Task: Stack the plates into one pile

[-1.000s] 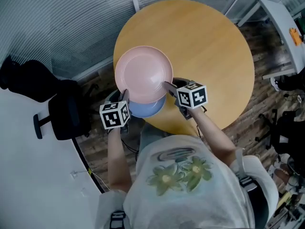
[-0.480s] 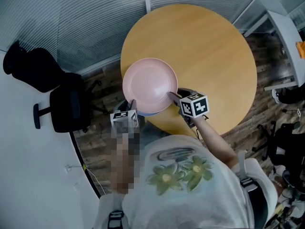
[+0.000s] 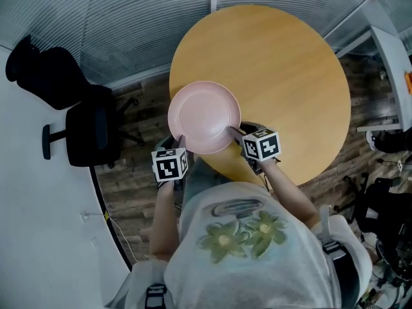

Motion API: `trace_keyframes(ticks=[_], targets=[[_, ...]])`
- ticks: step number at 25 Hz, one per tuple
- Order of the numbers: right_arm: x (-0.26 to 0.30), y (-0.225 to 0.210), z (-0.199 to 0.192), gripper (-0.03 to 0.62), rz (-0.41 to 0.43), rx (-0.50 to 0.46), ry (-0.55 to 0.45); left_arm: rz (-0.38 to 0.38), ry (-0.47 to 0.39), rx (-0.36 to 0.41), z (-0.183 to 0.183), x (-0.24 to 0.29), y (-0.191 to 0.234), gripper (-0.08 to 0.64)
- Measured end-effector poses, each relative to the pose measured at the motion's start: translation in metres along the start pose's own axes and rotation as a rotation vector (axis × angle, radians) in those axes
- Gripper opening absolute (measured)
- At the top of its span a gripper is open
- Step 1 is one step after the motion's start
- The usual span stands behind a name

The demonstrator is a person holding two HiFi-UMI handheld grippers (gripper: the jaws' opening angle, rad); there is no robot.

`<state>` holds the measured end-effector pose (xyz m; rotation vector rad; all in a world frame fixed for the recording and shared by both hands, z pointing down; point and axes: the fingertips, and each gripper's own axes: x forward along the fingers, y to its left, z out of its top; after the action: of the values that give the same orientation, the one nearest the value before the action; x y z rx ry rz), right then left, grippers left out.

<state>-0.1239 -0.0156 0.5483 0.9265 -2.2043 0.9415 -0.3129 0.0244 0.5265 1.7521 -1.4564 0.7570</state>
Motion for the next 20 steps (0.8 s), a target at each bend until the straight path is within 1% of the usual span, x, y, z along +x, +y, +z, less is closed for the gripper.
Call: trace_keyframes(ticks=[7, 20], targets=[[0.019, 0.002, -0.006, 0.150, -0.008, -0.010, 0.044, -0.003, 0.042, -0.019, -0.013, 0.012, 0.014, 0.133], [0.050, -0.013, -0.015, 0.150, -0.062, -0.021, 0.137, -0.023, 0.120, -0.027, -0.026, 0.046, 0.024, 0.137]])
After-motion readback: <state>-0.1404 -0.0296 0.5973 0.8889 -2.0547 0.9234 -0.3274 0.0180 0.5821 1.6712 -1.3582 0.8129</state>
